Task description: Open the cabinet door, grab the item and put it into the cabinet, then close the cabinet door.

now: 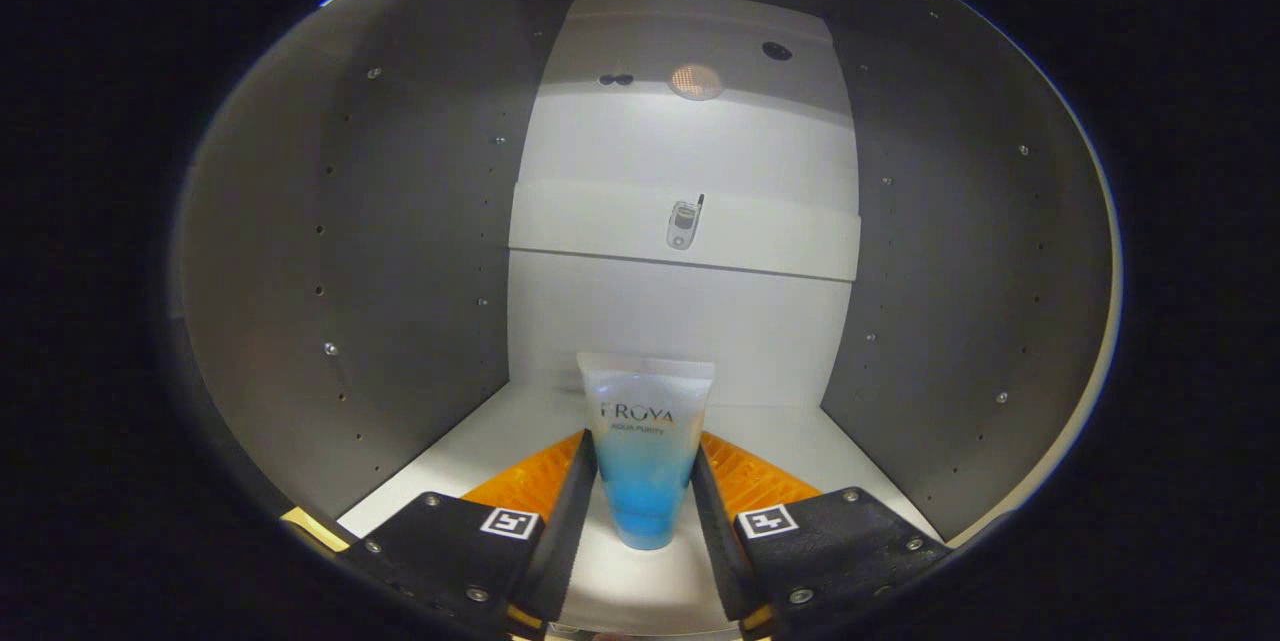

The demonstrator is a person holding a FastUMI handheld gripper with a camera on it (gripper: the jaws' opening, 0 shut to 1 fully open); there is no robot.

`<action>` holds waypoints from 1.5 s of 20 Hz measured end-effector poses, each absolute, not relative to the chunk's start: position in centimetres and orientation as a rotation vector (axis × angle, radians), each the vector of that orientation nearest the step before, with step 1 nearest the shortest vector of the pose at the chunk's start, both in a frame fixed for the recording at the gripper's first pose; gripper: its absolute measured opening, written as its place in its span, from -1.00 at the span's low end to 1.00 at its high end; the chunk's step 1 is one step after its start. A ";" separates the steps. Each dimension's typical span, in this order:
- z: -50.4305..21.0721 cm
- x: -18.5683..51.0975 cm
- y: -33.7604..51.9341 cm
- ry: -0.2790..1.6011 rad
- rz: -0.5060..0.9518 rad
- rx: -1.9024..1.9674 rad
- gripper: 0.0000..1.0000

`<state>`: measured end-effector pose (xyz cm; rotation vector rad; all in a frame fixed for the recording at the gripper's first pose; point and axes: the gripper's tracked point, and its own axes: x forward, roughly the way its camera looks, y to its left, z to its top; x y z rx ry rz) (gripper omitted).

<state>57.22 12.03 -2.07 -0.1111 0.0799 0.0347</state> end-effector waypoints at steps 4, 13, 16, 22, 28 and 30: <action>-2.1 56.6 12.5 0.062 0.040 -0.141 0.63; -0.8 52.5 10.7 0.035 -0.006 -0.074 0.89; 0.1 48.7 10.7 0.006 0.004 -0.082 0.89; 1.0 39.4 13.3 -0.036 0.066 -0.134 0.89; 0.8 29.3 15.6 -0.029 0.144 -0.110 0.91; 0.1 25.9 16.2 -0.013 0.194 -0.093 0.91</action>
